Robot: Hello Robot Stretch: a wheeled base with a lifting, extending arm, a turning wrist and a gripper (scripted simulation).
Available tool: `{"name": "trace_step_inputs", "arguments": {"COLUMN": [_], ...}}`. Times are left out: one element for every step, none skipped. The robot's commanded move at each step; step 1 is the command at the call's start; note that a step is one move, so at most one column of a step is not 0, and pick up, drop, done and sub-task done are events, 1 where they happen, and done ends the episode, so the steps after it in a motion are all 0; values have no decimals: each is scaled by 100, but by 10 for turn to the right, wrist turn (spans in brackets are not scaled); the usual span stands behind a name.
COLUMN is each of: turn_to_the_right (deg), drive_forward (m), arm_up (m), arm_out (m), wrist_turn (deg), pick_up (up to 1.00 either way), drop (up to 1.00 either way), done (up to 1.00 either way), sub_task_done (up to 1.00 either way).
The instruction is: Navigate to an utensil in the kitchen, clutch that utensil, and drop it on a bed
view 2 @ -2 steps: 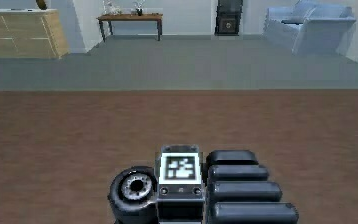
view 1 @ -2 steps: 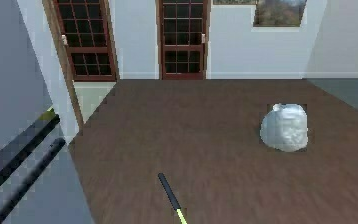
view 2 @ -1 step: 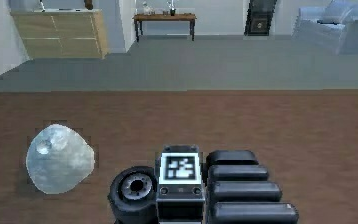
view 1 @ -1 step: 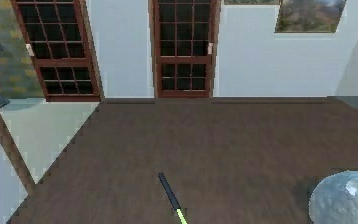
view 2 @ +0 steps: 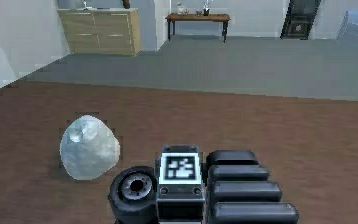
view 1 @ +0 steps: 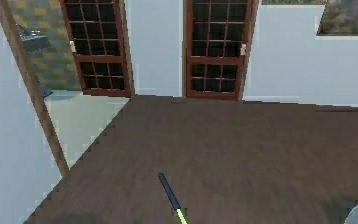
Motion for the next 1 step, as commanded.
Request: {"name": "trace_step_inputs", "arguments": {"turn_to_the_right": [0], "drive_forward": [15], "arm_up": [0], "arm_out": [0], "wrist_turn": [0], "pick_up": [0], "drop": [0], "done": [0], "sub_task_done": [0]}}
